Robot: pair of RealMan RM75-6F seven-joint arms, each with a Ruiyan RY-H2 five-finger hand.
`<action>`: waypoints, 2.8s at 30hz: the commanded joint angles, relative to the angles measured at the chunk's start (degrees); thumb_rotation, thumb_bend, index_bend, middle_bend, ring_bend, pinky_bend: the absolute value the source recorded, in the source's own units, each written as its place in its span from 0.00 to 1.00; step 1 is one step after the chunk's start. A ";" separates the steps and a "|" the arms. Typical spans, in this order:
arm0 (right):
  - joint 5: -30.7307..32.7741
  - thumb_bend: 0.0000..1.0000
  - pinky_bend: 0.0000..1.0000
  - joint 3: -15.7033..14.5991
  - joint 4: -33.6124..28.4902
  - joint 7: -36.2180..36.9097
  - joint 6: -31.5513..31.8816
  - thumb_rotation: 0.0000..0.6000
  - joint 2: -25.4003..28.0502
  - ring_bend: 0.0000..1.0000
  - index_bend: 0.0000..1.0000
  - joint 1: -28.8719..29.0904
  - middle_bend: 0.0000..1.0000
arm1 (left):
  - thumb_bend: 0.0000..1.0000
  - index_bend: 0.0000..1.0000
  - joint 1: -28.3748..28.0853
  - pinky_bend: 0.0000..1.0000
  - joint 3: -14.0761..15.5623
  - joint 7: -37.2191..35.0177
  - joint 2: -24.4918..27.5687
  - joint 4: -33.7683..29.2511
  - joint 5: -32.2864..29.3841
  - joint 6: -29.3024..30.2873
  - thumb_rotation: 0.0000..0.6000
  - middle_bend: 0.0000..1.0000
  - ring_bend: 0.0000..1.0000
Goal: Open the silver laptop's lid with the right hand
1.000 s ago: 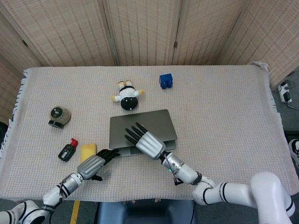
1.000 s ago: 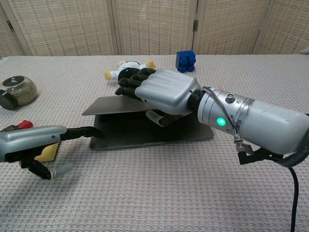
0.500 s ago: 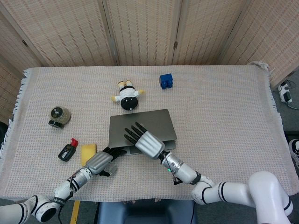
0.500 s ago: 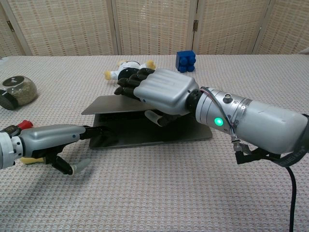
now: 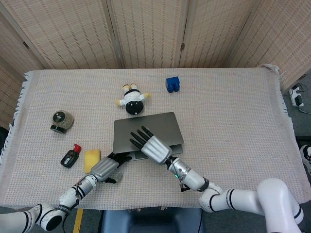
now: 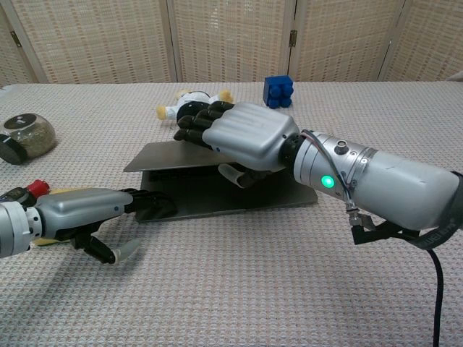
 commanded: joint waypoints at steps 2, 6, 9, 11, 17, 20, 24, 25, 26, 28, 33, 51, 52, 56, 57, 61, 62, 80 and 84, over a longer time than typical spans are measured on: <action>0.14 0.64 0.00 -0.14 0.95 0.08 -0.22 1.00 -0.63 0.00 0.00 0.25 0.00 | 0.65 0.04 -0.22 0.00 0.11 0.12 -0.11 0.08 -0.44 -0.30 0.79 0.02 0.00; 0.05 0.64 0.00 -0.28 1.90 0.77 -0.48 1.00 -1.39 0.00 0.00 0.57 0.00 | 0.65 0.04 -0.41 0.00 0.25 0.09 -0.26 0.38 -0.95 -0.62 0.77 0.02 0.00; -0.27 0.64 0.00 -0.52 2.36 1.00 -0.57 1.00 -1.68 0.00 0.00 0.77 0.00 | 0.65 0.04 -0.51 0.00 0.35 0.21 -0.39 0.63 -1.13 -0.65 0.78 0.02 0.00; -0.42 0.64 0.00 -0.67 2.54 1.19 -0.52 1.00 -1.74 0.00 0.00 0.77 0.00 | 0.65 0.04 -0.58 0.00 0.42 0.24 -0.40 0.65 -1.25 -0.74 0.78 0.02 0.00; -0.70 0.64 0.00 -1.29 3.44 1.44 -0.53 1.00 -1.81 0.00 0.00 0.64 0.00 | 0.65 0.04 -0.68 0.00 0.71 0.74 -0.40 0.62 -1.71 -0.83 0.76 0.03 0.00; -0.66 0.64 0.00 -1.35 4.18 1.36 -0.65 1.00 -2.15 0.00 0.00 0.73 0.00 | 0.65 0.05 -0.69 0.00 0.81 1.06 -0.47 0.59 -2.07 -0.90 0.76 0.03 0.00; -0.74 0.64 0.00 -1.12 5.35 1.23 -0.61 1.00 -2.65 0.00 0.00 1.04 0.00 | 0.65 0.05 -0.82 0.00 0.88 1.34 -0.44 0.50 -2.43 -1.07 0.76 0.03 0.00; -0.76 0.64 0.00 -1.09 5.63 1.20 -0.65 1.00 -2.71 0.00 0.00 1.11 0.00 | 0.65 0.05 -0.84 0.00 0.89 1.42 -0.44 0.49 -2.46 -1.05 0.76 0.03 0.00; -0.72 0.64 0.00 -1.02 5.83 1.17 -0.64 1.00 -2.74 0.00 0.00 1.15 0.00 | 0.65 0.05 -0.86 0.00 0.90 1.47 -0.43 0.45 -2.53 -1.06 0.76 0.03 0.00; -0.57 0.64 0.00 -0.62 6.12 1.44 -0.33 1.00 -2.87 0.00 0.00 1.16 0.00 | 0.65 0.05 -0.89 0.00 0.91 1.67 -0.42 0.38 -2.68 -1.03 0.75 0.03 0.00; -0.29 0.64 0.00 0.40 6.61 1.48 0.06 1.00 -2.67 0.00 0.00 1.56 0.00 | 0.65 0.05 -1.08 0.00 0.97 2.24 -0.52 0.32 -2.94 -1.13 0.74 0.03 0.00; 6.78 0.64 0.00 8.37 6.34 1.32 -1.73 1.00 0.01 0.00 0.00 5.54 0.00 | 0.65 0.06 -1.22 0.00 1.13 4.14 -0.37 -0.47 -3.79 -0.71 0.71 0.03 0.00; 7.49 0.64 0.00 8.94 6.70 1.31 -2.05 1.00 0.16 0.00 0.00 5.97 0.00 | 0.65 0.06 -1.25 0.00 1.14 4.27 -0.31 -0.59 -3.85 -0.72 0.71 0.03 0.00; 9.75 0.64 0.00 10.63 7.99 1.57 -3.12 1.00 0.57 0.00 0.00 7.38 0.00 | 0.65 0.06 -1.35 0.00 1.08 4.68 -0.18 -0.87 -4.15 -0.76 0.71 0.03 0.00; 10.35 0.64 0.00 11.10 8.28 1.84 -3.38 1.00 0.77 0.00 0.00 7.78 0.00 | 0.65 0.06 -1.36 0.00 1.10 4.84 -0.18 -0.91 -4.23 -0.76 0.71 0.03 0.00; 12.40 0.64 0.00 12.43 9.13 2.69 -4.50 1.00 1.62 0.00 0.00 9.00 0.00 | 0.65 0.06 -1.46 0.00 1.16 5.33 -0.13 -1.18 -4.43 -0.82 0.71 0.03 0.00; 12.89 0.64 0.00 12.68 9.30 2.79 -4.76 1.00 1.82 0.00 0.00 9.27 0.00 | 0.65 0.06 -1.49 0.00 1.15 5.41 -0.12 -1.26 -4.51 -0.87 0.71 0.03 0.00; 21.71 0.64 0.00 15.30 16.33 3.10 -6.62 1.00 2.82 0.00 0.00 13.83 0.00 | 0.65 0.06 -1.96 0.00 1.14 7.32 -0.14 -1.85 -5.69 -1.15 0.71 0.03 0.00; 23.35 0.64 0.00 15.45 19.21 3.29 -7.53 1.00 2.40 0.00 0.00 15.05 0.00 | 0.65 0.06 -2.15 0.00 1.12 7.56 -0.19 -1.77 -5.92 -1.37 0.70 0.03 0.00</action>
